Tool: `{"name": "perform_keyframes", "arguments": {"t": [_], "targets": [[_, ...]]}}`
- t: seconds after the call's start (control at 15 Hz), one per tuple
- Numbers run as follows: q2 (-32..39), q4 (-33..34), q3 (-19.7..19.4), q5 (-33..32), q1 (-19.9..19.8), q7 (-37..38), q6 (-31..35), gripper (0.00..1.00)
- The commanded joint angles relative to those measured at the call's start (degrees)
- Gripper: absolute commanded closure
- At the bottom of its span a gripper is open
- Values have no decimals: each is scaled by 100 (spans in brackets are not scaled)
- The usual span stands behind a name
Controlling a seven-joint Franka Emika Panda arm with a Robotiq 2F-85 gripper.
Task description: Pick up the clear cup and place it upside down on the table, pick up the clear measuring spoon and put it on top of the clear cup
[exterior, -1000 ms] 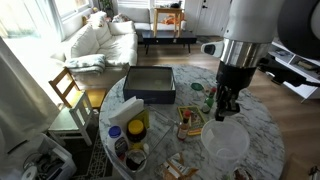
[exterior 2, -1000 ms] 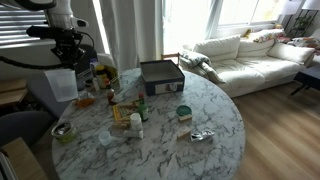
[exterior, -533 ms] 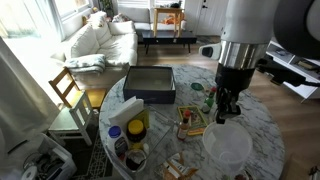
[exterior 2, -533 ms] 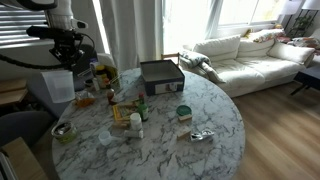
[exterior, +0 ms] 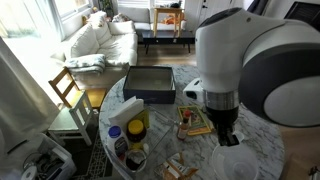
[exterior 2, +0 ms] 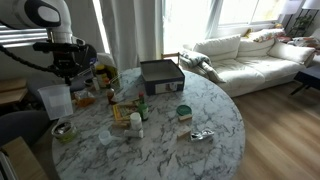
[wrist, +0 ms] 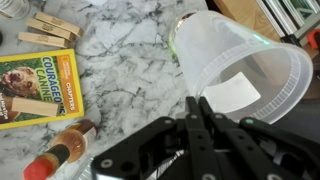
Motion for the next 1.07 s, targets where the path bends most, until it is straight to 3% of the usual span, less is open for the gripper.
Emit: {"name": "perform_keyframes", "arguments": {"t": [0.0,0.53,1.0], "targets": [[209,-49,139,-570,74,69,140,99],[476,57,313,-1085,167,133,753,99],[1042,82,469,-1988,287,462,1173,99]]}}
